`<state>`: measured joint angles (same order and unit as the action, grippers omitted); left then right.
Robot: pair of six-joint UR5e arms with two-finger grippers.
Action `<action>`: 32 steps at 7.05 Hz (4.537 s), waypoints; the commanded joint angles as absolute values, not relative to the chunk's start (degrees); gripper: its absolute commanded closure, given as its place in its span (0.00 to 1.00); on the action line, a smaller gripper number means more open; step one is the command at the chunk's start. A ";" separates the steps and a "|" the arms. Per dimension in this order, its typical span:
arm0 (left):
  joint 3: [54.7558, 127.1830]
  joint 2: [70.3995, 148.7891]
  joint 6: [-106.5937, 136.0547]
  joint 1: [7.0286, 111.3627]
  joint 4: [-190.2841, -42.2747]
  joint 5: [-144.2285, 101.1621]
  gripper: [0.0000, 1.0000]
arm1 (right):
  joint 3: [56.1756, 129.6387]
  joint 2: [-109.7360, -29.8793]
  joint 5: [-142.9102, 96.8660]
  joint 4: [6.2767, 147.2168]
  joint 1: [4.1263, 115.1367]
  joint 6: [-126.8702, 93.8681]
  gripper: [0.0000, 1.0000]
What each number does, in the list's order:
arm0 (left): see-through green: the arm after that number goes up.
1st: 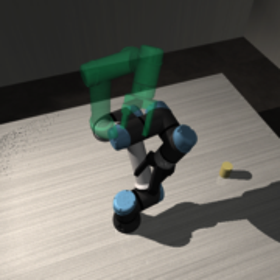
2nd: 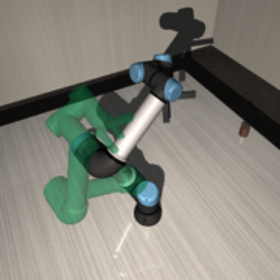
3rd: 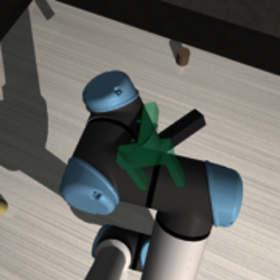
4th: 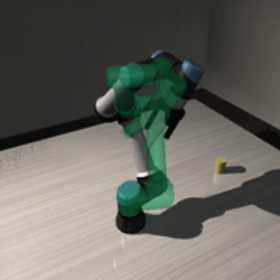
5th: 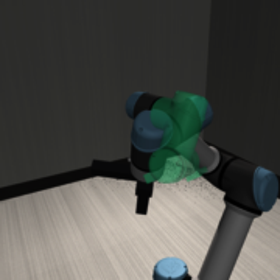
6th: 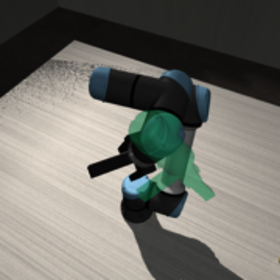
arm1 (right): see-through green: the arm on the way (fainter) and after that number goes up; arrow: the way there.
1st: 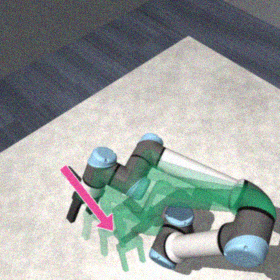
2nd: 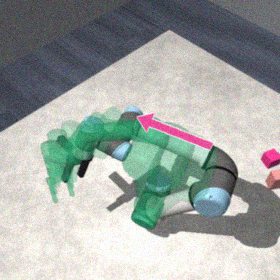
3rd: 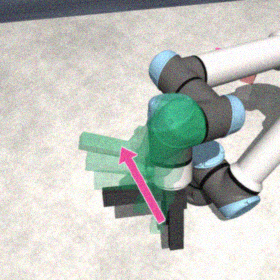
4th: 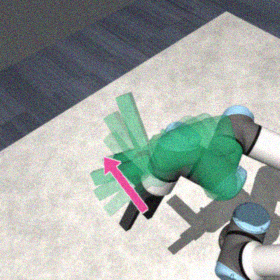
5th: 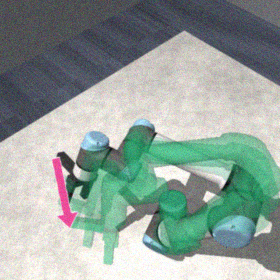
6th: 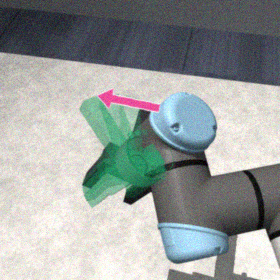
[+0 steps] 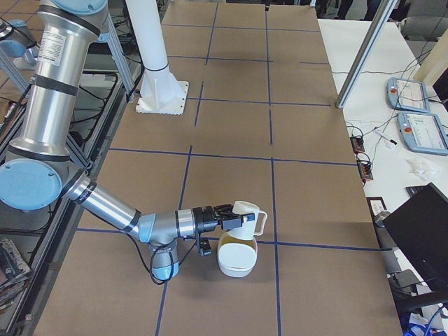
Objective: Left arm hands cup to right arm to dump lemon
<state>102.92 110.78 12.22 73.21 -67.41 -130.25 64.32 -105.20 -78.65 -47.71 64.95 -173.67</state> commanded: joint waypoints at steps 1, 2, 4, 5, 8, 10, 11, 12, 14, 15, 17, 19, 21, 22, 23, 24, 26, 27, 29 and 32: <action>102.83 110.74 12.22 73.21 -67.41 -130.25 0.00 | 64.69 -105.21 -79.27 -47.72 64.95 -172.89 0.97; 102.92 110.66 12.22 73.21 -67.41 -130.25 0.00 | 64.95 -105.38 -79.71 -47.46 64.95 -172.10 0.96; 102.83 110.65 12.22 73.21 -67.41 -130.25 0.00 | 66.26 -105.56 -82.08 -46.50 64.95 -161.96 0.97; 102.83 110.65 12.22 73.21 -67.41 -130.25 0.00 | 66.88 -105.56 -82.09 -44.67 64.95 -154.67 0.97; 102.83 110.65 12.22 73.21 -67.41 -130.25 0.00 | 80.19 -108.36 -82.53 -28.10 65.04 -143.03 0.97; 102.83 110.74 12.22 73.21 -67.41 -130.34 0.00 | 90.21 -109.25 -84.54 -14.93 65.04 -135.14 0.97; 102.83 110.74 12.22 73.21 -67.41 -130.34 0.00 | 95.92 -109.07 -85.33 -6.41 64.87 -129.35 0.97; 102.92 110.74 12.22 73.21 -67.41 -130.34 0.00 | 100.33 -108.55 -85.43 0.98 63.38 -124.50 0.97; 102.83 110.74 12.22 73.21 -67.41 -130.34 0.00 | 101.25 -106.36 -85.69 7.70 59.43 -110.47 0.92; 102.92 110.74 12.22 73.30 -67.41 -130.34 0.00 | 101.08 -105.48 -86.48 9.21 58.46 -102.56 0.93; 102.92 110.74 12.22 73.21 -67.41 -130.34 0.00 | 100.81 -100.76 -86.58 15.50 55.65 -89.00 0.98; 103.18 111.09 12.39 73.21 -67.33 -130.60 0.00 | 100.72 -92.94 -78.72 25.52 49.08 -74.44 1.00; 103.01 111.53 12.31 72.95 -67.32 -130.78 0.00 | 99.33 -82.24 -63.62 36.67 37.23 -61.06 0.99; 103.01 112.40 12.65 72.78 -67.15 -130.96 0.00 | 98.10 -76.00 -60.24 43.44 33.09 -60.47 0.97; 103.18 113.89 16.66 71.90 -67.15 -130.87 0.00 | 97.83 -70.72 -56.20 50.29 29.57 -60.38 0.96; 103.18 115.47 19.57 69.98 -67.06 -130.78 0.00 | 97.47 -67.01 -53.03 54.62 27.10 -60.38 0.96; 103.01 118.11 24.41 67.51 -67.15 -130.96 0.00 | 91.71 -57.36 -50.37 61.06 25.32 -60.38 0.96; 102.83 119.60 27.57 65.67 -67.32 -130.96 0.00 | 87.93 -53.65 -50.10 61.52 25.05 -60.29 0.96; 101.87 124.17 33.02 61.81 -67.59 -130.96 0.00 | 85.61 -50.46 -49.14 61.35 23.48 -51.92 0.96; 97.59 133.11 38.58 57.66 -67.68 -130.96 0.00 | 78.87 -42.48 -42.99 61.26 20.75 -52.53 0.96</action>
